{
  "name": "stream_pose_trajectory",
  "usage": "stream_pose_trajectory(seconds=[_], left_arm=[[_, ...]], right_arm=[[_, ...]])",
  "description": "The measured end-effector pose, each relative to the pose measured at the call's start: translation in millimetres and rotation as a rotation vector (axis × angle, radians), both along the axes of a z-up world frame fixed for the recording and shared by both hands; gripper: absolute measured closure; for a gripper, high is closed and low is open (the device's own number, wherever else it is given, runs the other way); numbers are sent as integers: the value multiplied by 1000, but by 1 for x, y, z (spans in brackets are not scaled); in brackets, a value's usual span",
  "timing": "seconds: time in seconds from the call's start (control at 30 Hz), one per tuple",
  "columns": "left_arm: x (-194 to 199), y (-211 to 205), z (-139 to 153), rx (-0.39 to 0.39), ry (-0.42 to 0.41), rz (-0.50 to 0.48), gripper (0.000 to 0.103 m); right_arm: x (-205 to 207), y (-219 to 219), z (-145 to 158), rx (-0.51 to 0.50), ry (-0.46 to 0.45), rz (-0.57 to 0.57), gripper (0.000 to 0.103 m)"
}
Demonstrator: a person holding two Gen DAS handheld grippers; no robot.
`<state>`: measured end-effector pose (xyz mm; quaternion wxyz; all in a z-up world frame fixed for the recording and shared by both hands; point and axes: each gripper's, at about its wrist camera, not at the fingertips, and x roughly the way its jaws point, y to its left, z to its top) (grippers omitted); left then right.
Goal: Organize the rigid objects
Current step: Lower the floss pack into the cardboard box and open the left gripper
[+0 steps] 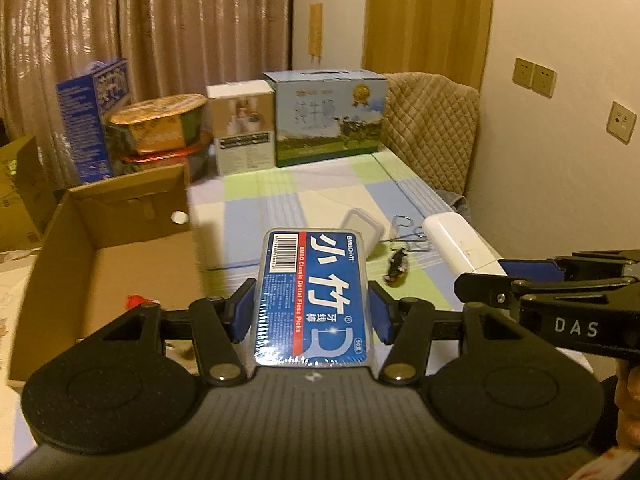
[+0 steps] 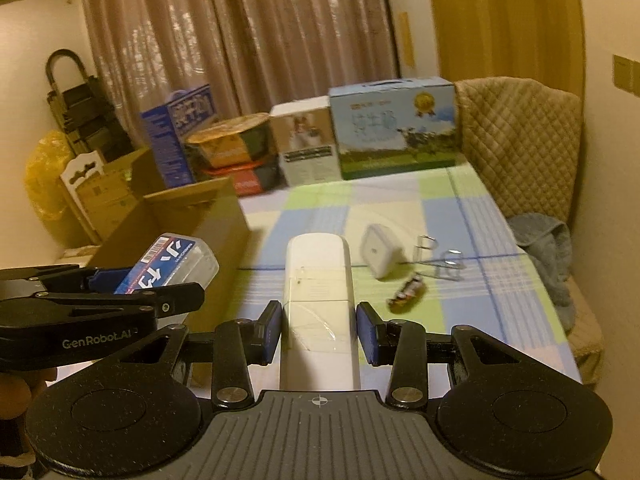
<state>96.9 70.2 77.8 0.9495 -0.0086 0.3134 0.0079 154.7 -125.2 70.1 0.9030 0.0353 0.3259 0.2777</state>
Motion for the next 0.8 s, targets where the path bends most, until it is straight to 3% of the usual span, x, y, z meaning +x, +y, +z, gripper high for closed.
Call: stream_pose_trajectory(seconds=[0.5,0.8], left_arm=[[-17,123,24,76,4,151,50],[-14,175,19,104,37,195,50]], right_arm=[[2,115,23,49,19,199,66],[17,175,16,54,51,265,66]])
